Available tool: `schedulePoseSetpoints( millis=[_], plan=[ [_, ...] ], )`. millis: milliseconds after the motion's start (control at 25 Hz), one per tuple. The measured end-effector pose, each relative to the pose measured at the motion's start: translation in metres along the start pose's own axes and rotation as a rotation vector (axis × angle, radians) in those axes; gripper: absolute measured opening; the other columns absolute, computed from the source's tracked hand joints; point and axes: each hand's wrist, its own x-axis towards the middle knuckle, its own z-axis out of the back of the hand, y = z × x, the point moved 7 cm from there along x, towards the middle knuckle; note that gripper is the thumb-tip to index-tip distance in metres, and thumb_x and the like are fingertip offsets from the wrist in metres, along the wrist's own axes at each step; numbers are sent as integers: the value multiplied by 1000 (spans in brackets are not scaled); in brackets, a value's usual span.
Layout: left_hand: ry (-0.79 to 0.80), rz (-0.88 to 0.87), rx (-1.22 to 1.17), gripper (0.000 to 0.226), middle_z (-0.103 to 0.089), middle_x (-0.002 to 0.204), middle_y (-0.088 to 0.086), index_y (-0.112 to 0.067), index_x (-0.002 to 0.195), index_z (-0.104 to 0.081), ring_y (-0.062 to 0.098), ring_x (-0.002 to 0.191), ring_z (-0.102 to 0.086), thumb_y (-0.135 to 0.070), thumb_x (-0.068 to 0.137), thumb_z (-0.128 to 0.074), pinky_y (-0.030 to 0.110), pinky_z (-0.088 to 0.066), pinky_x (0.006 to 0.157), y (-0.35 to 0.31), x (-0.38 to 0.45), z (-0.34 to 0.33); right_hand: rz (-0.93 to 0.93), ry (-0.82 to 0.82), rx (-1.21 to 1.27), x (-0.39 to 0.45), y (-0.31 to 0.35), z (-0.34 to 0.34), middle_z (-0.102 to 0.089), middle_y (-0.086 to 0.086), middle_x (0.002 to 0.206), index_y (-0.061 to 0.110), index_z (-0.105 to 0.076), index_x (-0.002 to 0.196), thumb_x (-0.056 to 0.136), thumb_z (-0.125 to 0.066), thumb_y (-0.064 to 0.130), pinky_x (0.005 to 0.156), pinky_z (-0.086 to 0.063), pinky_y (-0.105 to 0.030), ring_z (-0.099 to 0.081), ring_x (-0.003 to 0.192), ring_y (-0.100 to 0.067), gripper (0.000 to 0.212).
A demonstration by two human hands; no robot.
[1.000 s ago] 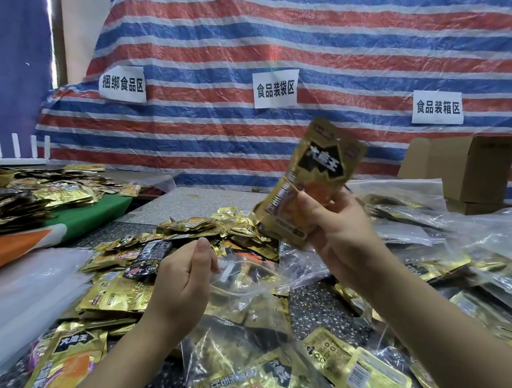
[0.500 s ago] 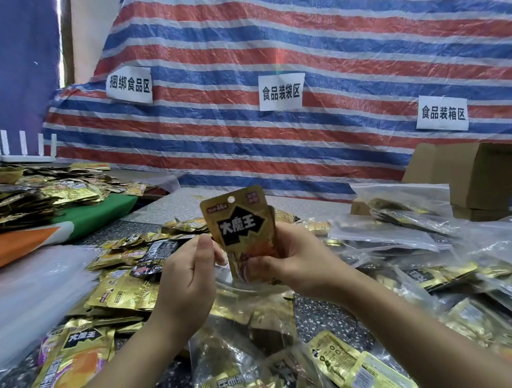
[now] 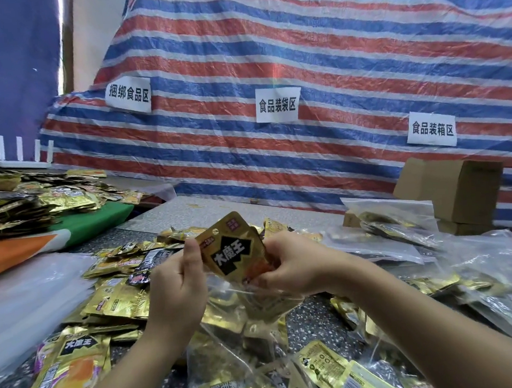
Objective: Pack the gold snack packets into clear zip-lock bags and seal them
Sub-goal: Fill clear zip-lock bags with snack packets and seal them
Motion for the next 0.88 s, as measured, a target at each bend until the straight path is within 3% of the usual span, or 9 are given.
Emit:
schedulePoseSetpoints(
  millis=[160,280,360,440,560,680,880],
  plan=[
    [46,-68,57,67,-57,48,8,-11,48,-53,9,41,-54,-46,103,-36,9,-34,41,3,4,4,-74,57,-63,-3,-3,8,-72,8,85,16,-70,98,88,-72,26,57,-50,-11,-67,70,3,14],
    [42,-69,71,63,-55,46,15,-4,47,-54,8,36,-53,-35,99,-38,10,-35,38,2,4,3,-104,89,-121,-5,-2,10,-72,7,87,17,-69,97,88,-72,27,62,-53,-16,-68,77,-3,13],
    [41,-45,80,67,-53,44,16,1,46,-52,15,33,-50,-41,96,-38,20,-35,35,1,4,3,-86,125,-240,-6,2,6,-68,13,80,25,-64,88,88,-69,28,55,-47,-12,-64,73,1,6],
    [53,-13,77,73,-48,41,18,6,46,-49,31,36,-48,-47,95,-38,38,-35,36,1,3,2,-72,159,-339,-8,5,4,-62,18,72,31,-59,80,88,-69,31,49,-40,-10,-58,65,6,13],
    [99,41,34,86,-43,40,20,11,48,-45,36,35,-43,-59,98,-38,43,-29,37,-1,3,1,-78,224,-394,-10,8,2,-60,20,67,33,-56,77,88,-71,32,48,-38,-10,-54,60,9,18],
    [130,55,32,83,-39,37,13,10,46,-40,26,32,-36,-63,87,-38,35,-22,37,-5,6,-2,-81,294,-410,-11,9,-2,-62,18,68,32,-57,74,88,-72,33,53,-42,-15,-57,62,6,21],
    [151,-58,148,68,-32,37,-2,-7,42,-32,9,34,-28,-46,96,-40,26,-19,40,-17,12,-5,-83,310,-357,-15,5,3,-68,15,78,28,-67,90,89,-71,34,67,-52,-22,-68,78,-4,7]
  ],
)
